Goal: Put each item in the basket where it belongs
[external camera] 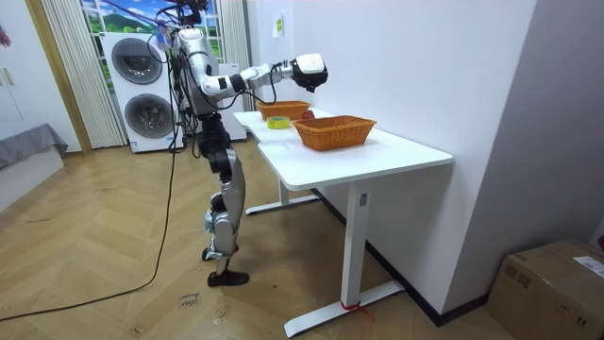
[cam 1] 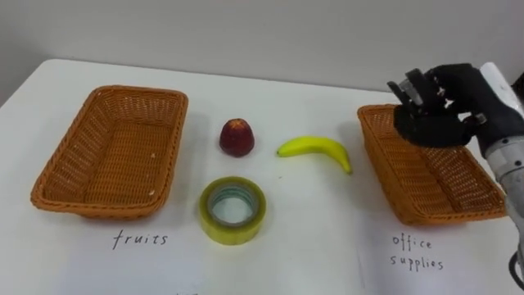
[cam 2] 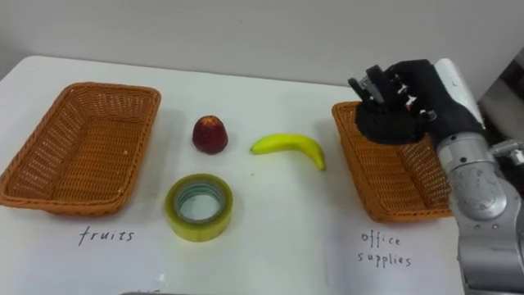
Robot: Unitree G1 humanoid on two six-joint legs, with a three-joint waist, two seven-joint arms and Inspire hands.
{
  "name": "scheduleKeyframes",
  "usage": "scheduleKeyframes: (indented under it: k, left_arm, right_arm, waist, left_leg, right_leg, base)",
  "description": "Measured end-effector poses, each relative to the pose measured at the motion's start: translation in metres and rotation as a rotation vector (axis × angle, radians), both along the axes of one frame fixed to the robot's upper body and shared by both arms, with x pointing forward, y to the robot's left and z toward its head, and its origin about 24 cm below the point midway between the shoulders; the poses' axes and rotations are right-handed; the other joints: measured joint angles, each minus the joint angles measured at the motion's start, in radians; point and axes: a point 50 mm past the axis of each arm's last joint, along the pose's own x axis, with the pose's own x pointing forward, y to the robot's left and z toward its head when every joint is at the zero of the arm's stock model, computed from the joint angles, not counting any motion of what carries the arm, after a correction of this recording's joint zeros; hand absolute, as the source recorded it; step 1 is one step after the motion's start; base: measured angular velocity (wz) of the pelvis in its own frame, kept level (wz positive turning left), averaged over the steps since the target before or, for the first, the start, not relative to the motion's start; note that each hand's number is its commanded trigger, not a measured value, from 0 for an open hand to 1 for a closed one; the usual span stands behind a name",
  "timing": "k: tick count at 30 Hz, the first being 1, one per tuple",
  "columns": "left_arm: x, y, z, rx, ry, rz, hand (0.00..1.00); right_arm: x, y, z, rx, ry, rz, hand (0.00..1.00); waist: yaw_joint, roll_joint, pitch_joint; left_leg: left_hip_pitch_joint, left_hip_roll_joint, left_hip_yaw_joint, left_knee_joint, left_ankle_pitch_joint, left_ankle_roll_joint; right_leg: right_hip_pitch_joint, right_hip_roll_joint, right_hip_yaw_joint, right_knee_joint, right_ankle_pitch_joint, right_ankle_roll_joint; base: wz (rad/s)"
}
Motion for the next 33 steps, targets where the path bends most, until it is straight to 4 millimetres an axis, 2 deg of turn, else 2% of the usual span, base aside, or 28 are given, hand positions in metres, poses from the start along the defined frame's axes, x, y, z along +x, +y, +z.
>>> scheduleKeyframes:
  k: [14,20,28,29,30,31,32,33]
  left_arm:
    - [0.003,-0.001,0.002,-0.007,-0.019,-0.009,0.00]
    - [0.003,-0.001,0.002,-0.015,-0.015,-0.010,0.00]
    - [0.005,-0.001,0.002,-0.015,-0.019,-0.011,0.00]
    - [0.004,-0.001,0.002,-0.014,-0.016,-0.010,0.00]
    - [0.004,0.000,0.002,-0.013,-0.012,-0.008,0.00]
    - [0.004,0.000,0.002,-0.012,-0.010,-0.007,0.00]
    - [0.004,0.000,0.002,-0.010,-0.008,-0.006,0.00]
    - [0.003,0.000,0.002,-0.011,-0.006,-0.005,0.00]
  right_arm:
    - [0.000,-0.005,-0.004,0.005,-0.011,-0.048,1.00]
    - [0.000,-0.011,-0.016,0.016,0.039,-0.073,1.00]
    - [-0.001,-0.017,-0.026,0.020,0.085,-0.096,1.00]
    - [-0.001,-0.018,-0.029,0.020,0.099,-0.103,0.95]
    - [-0.001,-0.019,-0.032,0.023,0.112,-0.107,0.68]
    - [-0.002,-0.019,-0.034,0.023,0.120,-0.108,0.56]
    - [-0.002,-0.020,-0.037,0.024,0.136,-0.109,0.30]
    - [-0.002,-0.020,-0.040,0.024,0.148,-0.111,0.12]
  waist:
    - [-0.002,0.002,-0.0035]
    - [-0.003,-0.003,-0.0064]
    - [-0.003,0.001,-0.0044]
    - [-0.003,0.001,-0.0044]
    - [-0.001,0.002,-0.0033]
    - [0.000,0.002,-0.0032]
    - [-0.001,0.003,-0.0031]
    - [0.000,0.003,-0.0026]
  left_leg:
    - [-0.002,0.000,0.002,0.000,0.000,0.000]
    - [-0.001,0.000,0.002,0.000,0.000,0.000]
    - [0.002,0.000,0.003,0.001,0.000,0.001]
    - [0.002,-0.001,0.003,0.001,0.000,0.001]
    - [0.002,-0.001,0.004,0.000,0.000,0.001]
    - [0.002,-0.001,0.004,0.000,0.000,0.001]
    - [0.001,-0.001,0.004,0.000,0.000,0.001]
    - [0.001,0.000,0.004,-0.001,0.000,0.001]
  right_leg:
    - [-0.013,-0.001,0.001,0.014,-0.001,0.001]
    - [-0.014,-0.001,0.004,0.015,-0.001,0.001]
    - [-0.011,-0.001,0.009,0.015,-0.001,0.001]
    - [-0.011,-0.001,0.009,0.015,-0.001,0.001]
    - [-0.012,-0.001,0.009,0.015,-0.001,0.001]
    - [-0.013,-0.001,0.009,0.016,-0.001,0.001]
    - [-0.014,-0.001,0.009,0.016,-0.001,0.001]
    - [-0.015,-0.001,0.009,0.016,-0.001,0.001]
  base:
    - [0.00]
    - [-0.01]
    - [-0.01]
    - [0.00]
    - [0.00]
    - [0.00]
    - [0.00]
    - [0.00]
